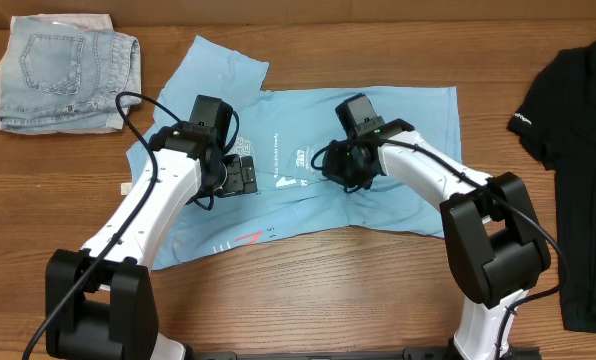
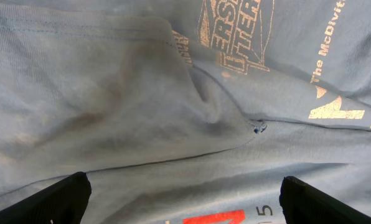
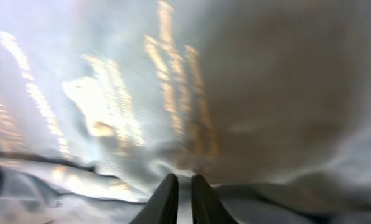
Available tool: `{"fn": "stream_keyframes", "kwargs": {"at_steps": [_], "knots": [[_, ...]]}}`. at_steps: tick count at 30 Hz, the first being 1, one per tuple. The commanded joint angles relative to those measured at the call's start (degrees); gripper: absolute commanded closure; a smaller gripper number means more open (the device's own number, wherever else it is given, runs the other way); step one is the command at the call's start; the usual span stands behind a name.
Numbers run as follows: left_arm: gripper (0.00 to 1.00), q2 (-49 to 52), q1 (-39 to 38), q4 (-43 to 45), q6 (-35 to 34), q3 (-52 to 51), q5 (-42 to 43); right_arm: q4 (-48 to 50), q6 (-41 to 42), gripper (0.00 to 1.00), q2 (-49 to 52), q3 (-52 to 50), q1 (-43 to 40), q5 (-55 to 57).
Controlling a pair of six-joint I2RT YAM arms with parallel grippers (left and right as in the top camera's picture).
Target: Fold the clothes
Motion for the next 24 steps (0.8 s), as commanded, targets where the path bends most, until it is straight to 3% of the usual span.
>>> {"fn": "stream_keyframes", "kwargs": {"at_steps": [1, 4, 9, 12, 14, 24], "knots": [[0.0, 0.9, 0.2, 0.0, 1.3, 0.5, -0.7, 0.3, -4.0, 0.88, 0.3, 6.1, -1.5, 1.4], [0.0, 0.9, 0.2, -0.1, 1.3, 0.5, -0.7, -3.6, -7.1, 0.88, 0.3, 11.2, -3.3, 1.8], [0.0, 0.9, 0.2, -1.4, 3.1, 0.5, -0.4, -19.4, -10.4, 0.85, 0.3, 20.9, -7.7, 2.2], [0.0, 0.9, 0.2, -1.4, 3.2, 0.5, -0.3, -27.6, -12.5, 0.96, 0.3, 21.8, -9.6, 2.5], [0.0, 0.9, 0.2, -0.9, 3.2, 0.5, -0.3, -31.0, -13.9, 0.96, 0.8, 20.5, -9.8, 2.8], [0.0, 0.9, 0.2, -0.6, 3.2, 0.5, -0.3, -23.8, -13.7, 0.96, 1.0, 8.6, -5.5, -2.1]]}}
